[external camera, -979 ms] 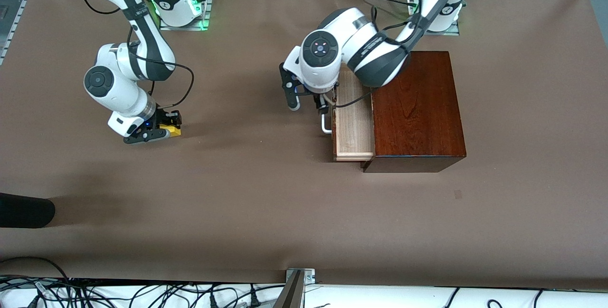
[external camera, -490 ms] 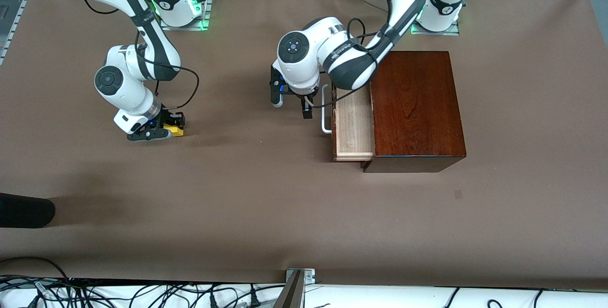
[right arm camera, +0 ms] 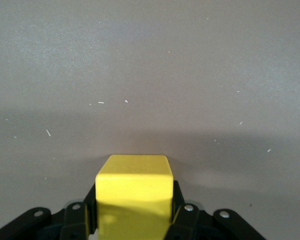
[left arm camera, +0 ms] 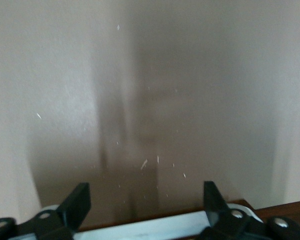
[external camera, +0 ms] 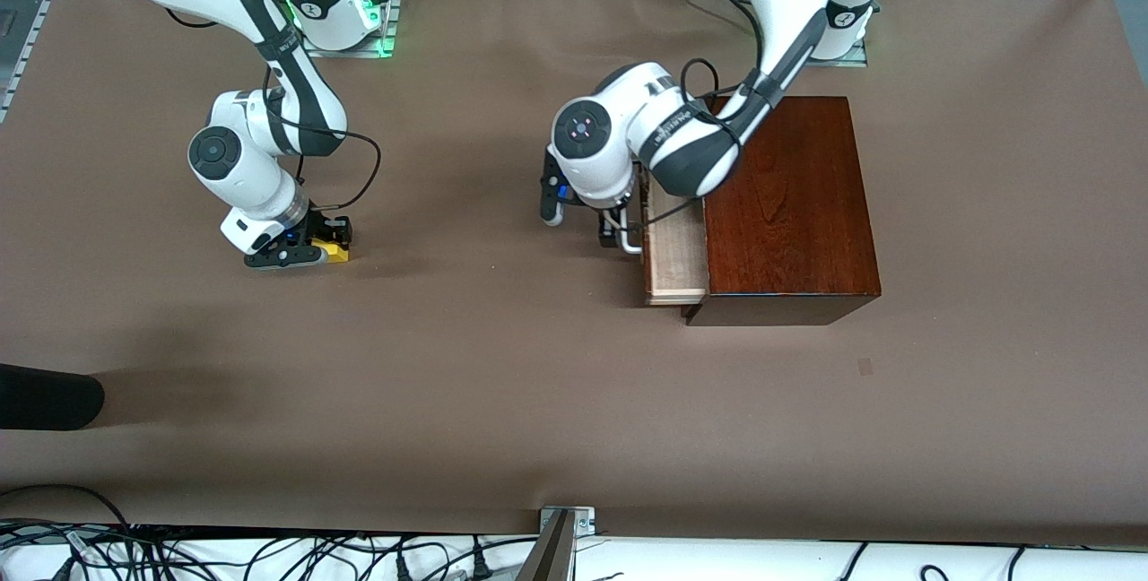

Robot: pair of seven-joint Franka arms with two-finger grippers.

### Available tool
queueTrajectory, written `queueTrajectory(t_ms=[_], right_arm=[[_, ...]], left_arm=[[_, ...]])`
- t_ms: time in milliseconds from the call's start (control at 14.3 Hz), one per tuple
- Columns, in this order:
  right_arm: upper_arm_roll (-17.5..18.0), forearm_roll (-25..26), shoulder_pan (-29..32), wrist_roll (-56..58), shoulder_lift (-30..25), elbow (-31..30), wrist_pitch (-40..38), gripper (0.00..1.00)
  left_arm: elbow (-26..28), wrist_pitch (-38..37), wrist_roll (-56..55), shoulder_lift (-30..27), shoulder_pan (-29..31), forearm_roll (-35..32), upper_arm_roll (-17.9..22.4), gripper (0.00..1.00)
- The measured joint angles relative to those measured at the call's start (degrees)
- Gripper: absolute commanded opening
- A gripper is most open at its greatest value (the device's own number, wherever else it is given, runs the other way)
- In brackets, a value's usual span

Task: Open drawer, take yellow block, close drawer

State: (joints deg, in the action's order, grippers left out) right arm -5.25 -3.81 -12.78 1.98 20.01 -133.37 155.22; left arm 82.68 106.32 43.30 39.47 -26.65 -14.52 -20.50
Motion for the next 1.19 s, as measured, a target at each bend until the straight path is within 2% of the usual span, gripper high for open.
queueTrajectory(t_ms=[350,629,769,1189], right_arm=[[-0.31,0.01,0.04,1.63,-2.66,0.99,0.32,1.0],[-1.13,0.01,1.13,2.62,-7.63,4.43,-7.83,1.0],[-1.14,0.01,1.43,2.45,-9.25,8.47,-14.87,1.0],[-1.27,0.47,1.46,1.24,-13.29,25.66,-43.92,1.0]], left_arm=[[0.18,-3.93,0.87,-0.07,1.57,-0.01,-0.08,1.0],[0.24,-7.16,5.06,-0.3,4.01,-0.02,-0.07,1.0],[0.27,-7.37,5.35,-0.32,4.27,-0.02,-0.08,1.0],[0.34,-10.03,5.57,-1.4,4.95,-0.04,-0.04,1.0]])
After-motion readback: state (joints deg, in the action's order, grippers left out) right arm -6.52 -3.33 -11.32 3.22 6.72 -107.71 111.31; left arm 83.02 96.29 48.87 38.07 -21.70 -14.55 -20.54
